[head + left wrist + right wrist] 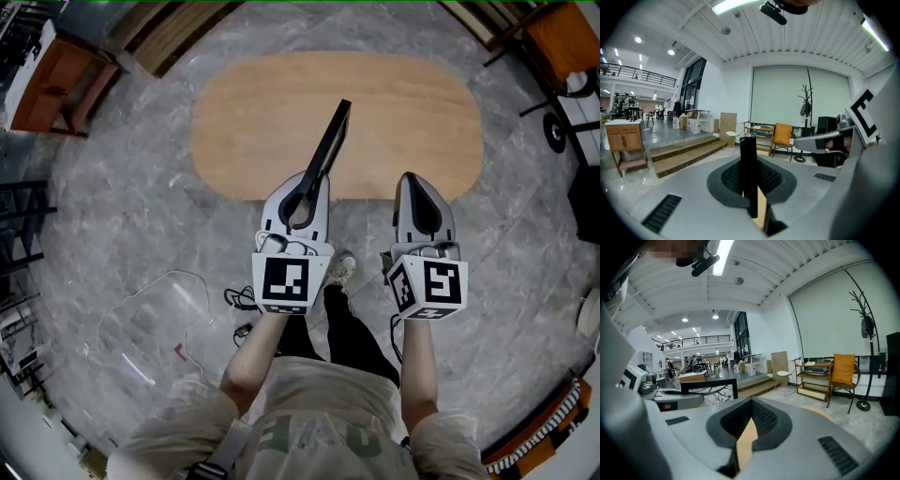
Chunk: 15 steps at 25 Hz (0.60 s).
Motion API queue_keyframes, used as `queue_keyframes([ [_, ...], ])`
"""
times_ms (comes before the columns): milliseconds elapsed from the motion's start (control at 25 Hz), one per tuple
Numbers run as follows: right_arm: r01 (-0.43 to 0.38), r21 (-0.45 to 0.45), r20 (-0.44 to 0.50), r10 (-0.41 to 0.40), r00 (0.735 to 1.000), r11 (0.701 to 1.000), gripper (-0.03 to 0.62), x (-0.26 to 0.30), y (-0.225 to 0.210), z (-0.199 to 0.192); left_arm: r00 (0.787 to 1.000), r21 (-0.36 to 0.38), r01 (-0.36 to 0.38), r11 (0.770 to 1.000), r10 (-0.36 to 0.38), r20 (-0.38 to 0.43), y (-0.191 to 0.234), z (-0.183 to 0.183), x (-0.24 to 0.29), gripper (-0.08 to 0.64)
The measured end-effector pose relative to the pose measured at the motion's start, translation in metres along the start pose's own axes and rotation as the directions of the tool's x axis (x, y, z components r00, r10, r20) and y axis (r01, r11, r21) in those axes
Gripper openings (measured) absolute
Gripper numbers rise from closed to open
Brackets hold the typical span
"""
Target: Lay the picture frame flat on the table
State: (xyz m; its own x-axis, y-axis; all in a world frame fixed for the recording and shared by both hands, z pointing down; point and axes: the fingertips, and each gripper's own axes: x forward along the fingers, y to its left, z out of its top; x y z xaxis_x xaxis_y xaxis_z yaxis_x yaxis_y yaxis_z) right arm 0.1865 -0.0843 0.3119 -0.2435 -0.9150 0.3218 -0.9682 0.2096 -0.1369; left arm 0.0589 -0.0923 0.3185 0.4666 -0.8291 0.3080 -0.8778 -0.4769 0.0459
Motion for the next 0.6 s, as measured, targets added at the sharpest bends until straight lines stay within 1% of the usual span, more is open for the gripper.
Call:
queue_keyframes([
  [200, -0.023, 0.003, -0.015, 0.024, 1.000, 1.000, 0.006, 0.013, -0.003, -0.018, 0.999, -0.016, -0.047, 0.999, 0.047, -0.017, 0.005, -0.019, 0.004, 0.031],
  [360, -0.040, -0.003, -0.008, 0.040, 0.999, 0.999, 0.006, 0.027, 0.000, -0.033, 0.996, -0.070, -0.081, 0.994, 0.078, -0.036, 0.015, -0.047, 0.007, 0.031],
  [520, -0.047, 0.007, -0.032, 0.047, 0.998, 0.999, 0.006, 0.044, 0.007, -0.071, 0.995, -0.099, -0.096, 0.990, 0.093, -0.039, 0.025, -0.081, 0.016, 0.031],
  [600, -0.063, -0.002, -0.051, 0.063, 0.997, 0.998, 0.006, 0.055, 0.011, -0.086, 0.994, -0.129, -0.106, 0.986, 0.103, -0.031, 0.029, -0.093, 0.023, 0.031],
])
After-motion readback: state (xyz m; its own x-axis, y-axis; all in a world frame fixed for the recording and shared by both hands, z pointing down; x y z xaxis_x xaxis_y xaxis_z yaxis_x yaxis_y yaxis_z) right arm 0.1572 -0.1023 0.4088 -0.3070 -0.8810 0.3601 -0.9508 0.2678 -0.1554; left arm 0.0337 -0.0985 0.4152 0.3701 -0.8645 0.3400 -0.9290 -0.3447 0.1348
